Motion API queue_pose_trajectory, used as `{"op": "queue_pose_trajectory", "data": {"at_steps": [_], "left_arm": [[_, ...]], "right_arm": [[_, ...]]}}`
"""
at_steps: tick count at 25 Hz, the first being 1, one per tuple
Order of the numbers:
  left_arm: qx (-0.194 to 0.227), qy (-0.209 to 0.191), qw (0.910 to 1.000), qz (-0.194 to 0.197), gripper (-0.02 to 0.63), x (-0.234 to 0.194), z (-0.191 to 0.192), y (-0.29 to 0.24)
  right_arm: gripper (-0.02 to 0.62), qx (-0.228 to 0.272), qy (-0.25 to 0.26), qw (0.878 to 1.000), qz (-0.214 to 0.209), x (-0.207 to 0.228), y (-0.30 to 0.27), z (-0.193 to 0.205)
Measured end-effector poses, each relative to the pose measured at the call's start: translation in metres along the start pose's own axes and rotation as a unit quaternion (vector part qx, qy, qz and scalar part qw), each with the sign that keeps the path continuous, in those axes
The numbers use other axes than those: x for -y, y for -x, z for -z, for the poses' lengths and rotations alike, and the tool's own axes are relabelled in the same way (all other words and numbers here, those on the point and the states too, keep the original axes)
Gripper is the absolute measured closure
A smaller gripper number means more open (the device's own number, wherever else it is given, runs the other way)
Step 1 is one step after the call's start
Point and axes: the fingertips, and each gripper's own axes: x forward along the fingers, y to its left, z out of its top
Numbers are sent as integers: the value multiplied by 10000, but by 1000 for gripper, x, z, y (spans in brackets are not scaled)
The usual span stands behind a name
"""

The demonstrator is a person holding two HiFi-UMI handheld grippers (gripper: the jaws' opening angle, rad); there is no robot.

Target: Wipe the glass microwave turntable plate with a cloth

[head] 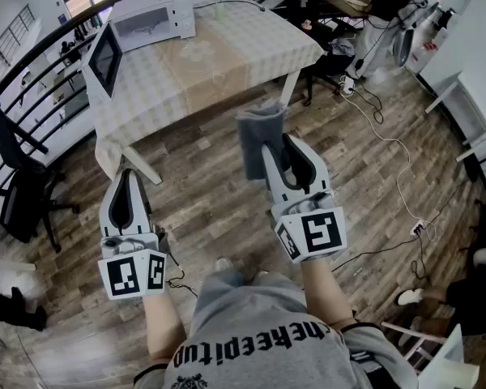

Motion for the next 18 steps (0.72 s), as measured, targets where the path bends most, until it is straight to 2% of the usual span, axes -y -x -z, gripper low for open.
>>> {"op": "queue_pose_trajectory", "data": {"at_steps": [18], "left_arm": [[-77,-23,10000,-37,595,5,9,-5]], "right_arm": [[471,-17,-90,10000,-19,8,-6,8]]}}
